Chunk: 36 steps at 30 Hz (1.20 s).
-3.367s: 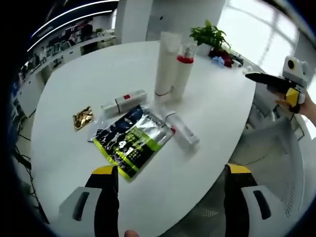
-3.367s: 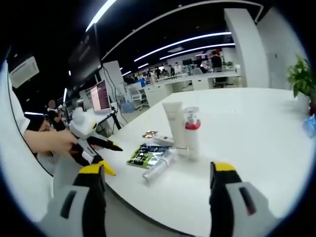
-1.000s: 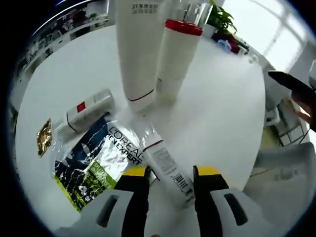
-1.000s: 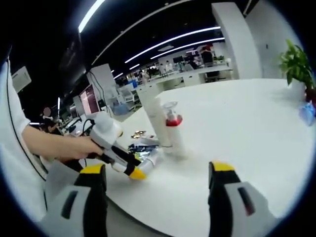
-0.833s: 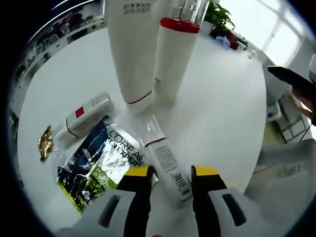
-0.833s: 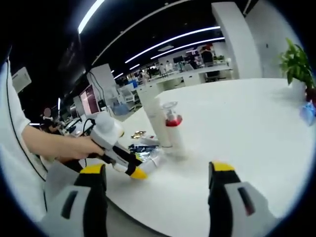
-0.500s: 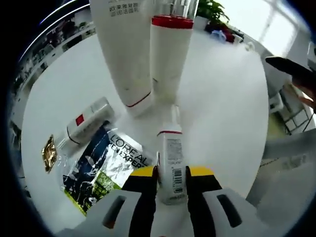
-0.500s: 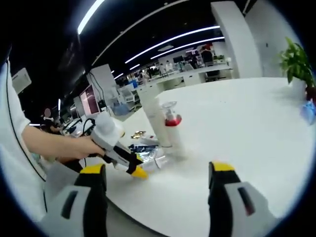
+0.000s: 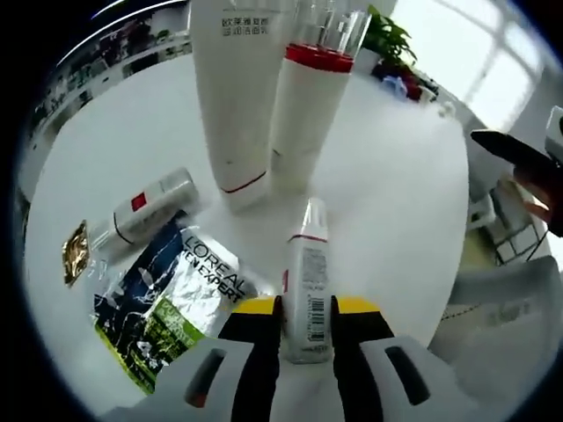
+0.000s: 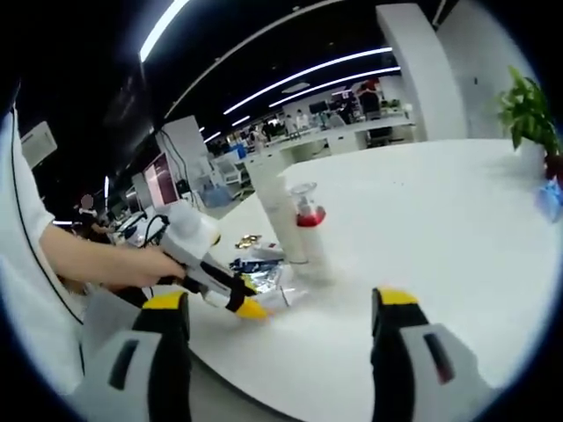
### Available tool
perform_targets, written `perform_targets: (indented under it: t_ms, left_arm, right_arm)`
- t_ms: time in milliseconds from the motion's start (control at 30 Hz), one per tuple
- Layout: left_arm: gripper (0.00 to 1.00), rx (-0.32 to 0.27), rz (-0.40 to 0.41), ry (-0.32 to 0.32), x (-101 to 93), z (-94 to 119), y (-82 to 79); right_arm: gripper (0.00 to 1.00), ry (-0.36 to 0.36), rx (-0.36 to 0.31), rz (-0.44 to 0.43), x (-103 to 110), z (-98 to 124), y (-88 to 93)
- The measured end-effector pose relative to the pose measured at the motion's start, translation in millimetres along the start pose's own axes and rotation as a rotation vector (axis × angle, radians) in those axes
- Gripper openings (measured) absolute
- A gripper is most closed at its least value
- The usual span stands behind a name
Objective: Arrange the skincare products in the storage area until every visible bottle or jar stands upright without overlapping.
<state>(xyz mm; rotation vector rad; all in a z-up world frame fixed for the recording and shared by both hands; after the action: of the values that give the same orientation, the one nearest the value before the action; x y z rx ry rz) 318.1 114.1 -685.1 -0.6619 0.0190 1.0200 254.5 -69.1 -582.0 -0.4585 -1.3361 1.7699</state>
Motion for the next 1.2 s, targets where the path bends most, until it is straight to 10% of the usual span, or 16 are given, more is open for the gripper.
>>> perform_targets:
  t_ms: [633, 1200]
  left_arm:
    - [0.18, -0.152, 0.145, 0.14, -17.3, 45, 1.9]
    - [0.18, -0.307, 0.176, 0.453, -76.9, 90, -3.3]
  right_arm:
    - [0.85, -0.046, -0.011, 0.004, 16, -4, -5.5]
    - [0.77, -0.133, -0.084, -0.079, 39, -5, -9.5]
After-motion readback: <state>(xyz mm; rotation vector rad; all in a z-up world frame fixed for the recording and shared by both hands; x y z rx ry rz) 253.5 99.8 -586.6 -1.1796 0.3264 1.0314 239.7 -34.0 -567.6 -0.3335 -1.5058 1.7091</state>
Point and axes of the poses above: the point that each gripper's makers call its tool centre point, and the gripper's own axes: z roughly backward along the fingers, x roughly to its left, y roughly out of its underside, the point moved 6 cm from there along z, roughly backward along the fingers, and after that the axes turned 7 degrees about z, right-handed, at the moved point
